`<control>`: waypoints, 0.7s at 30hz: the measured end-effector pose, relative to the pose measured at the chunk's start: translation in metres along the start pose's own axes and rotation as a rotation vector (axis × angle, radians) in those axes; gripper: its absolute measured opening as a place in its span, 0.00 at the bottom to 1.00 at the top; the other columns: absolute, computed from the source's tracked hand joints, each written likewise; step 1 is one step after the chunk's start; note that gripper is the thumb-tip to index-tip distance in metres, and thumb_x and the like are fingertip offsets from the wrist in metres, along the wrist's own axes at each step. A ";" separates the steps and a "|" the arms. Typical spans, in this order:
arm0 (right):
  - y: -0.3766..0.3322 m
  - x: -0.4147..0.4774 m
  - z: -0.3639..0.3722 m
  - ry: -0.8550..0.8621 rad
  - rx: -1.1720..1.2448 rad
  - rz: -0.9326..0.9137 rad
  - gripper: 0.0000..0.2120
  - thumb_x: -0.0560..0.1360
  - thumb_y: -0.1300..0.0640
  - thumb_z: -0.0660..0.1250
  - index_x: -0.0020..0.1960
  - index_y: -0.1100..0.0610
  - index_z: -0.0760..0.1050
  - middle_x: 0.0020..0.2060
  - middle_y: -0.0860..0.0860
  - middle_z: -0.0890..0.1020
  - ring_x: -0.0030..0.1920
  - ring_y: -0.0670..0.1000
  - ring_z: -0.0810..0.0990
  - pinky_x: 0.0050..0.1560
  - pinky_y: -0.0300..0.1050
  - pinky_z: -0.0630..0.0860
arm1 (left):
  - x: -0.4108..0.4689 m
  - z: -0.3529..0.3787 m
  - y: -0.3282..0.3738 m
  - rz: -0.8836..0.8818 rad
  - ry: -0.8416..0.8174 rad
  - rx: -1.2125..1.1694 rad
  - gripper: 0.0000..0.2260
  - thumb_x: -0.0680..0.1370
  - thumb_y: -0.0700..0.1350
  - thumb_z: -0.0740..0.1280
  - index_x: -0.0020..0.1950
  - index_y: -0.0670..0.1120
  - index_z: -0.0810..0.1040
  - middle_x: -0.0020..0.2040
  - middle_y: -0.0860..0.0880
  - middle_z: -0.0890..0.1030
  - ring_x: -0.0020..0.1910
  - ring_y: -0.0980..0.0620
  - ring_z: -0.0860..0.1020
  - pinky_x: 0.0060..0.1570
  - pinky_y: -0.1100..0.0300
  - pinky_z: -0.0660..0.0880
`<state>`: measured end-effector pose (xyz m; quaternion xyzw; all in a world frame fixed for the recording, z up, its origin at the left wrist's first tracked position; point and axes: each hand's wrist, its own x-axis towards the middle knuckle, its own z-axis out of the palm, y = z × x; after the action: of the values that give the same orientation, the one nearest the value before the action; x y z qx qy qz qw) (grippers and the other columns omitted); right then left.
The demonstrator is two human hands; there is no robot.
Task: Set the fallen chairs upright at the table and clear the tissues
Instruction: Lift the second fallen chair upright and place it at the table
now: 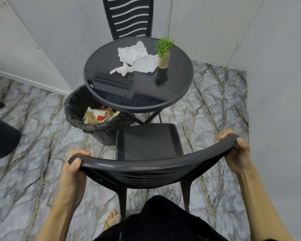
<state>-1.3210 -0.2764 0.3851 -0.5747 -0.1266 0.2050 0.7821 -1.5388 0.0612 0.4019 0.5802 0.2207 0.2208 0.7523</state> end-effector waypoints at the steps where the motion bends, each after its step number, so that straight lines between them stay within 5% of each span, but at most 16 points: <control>1: -0.001 -0.001 0.000 0.005 -0.012 0.008 0.24 0.53 0.32 0.74 0.33 0.51 0.77 0.29 0.45 0.77 0.30 0.45 0.76 0.30 0.33 0.72 | 0.001 0.000 0.001 -0.005 -0.014 0.009 0.08 0.62 0.53 0.62 0.36 0.52 0.77 0.33 0.58 0.78 0.33 0.61 0.76 0.33 0.72 0.72; 6: 0.003 -0.006 -0.004 0.012 0.003 0.030 0.25 0.54 0.29 0.72 0.36 0.50 0.77 0.31 0.45 0.78 0.33 0.45 0.76 0.33 0.34 0.73 | 0.001 -0.003 0.007 -0.027 -0.042 0.015 0.23 0.54 0.67 0.73 0.38 0.52 0.76 0.33 0.58 0.79 0.33 0.62 0.76 0.33 0.72 0.74; 21: 0.026 -0.094 -0.032 -0.084 0.043 0.155 0.27 0.53 0.31 0.75 0.40 0.50 0.79 0.36 0.47 0.83 0.39 0.46 0.82 0.40 0.35 0.79 | -0.080 -0.030 -0.029 -0.109 -0.094 0.037 0.24 0.53 0.68 0.74 0.38 0.52 0.79 0.36 0.56 0.80 0.37 0.59 0.77 0.37 0.70 0.74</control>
<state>-1.3951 -0.3406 0.3542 -0.5566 -0.1100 0.2917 0.7700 -1.6188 0.0304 0.3734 0.5908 0.2205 0.1478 0.7619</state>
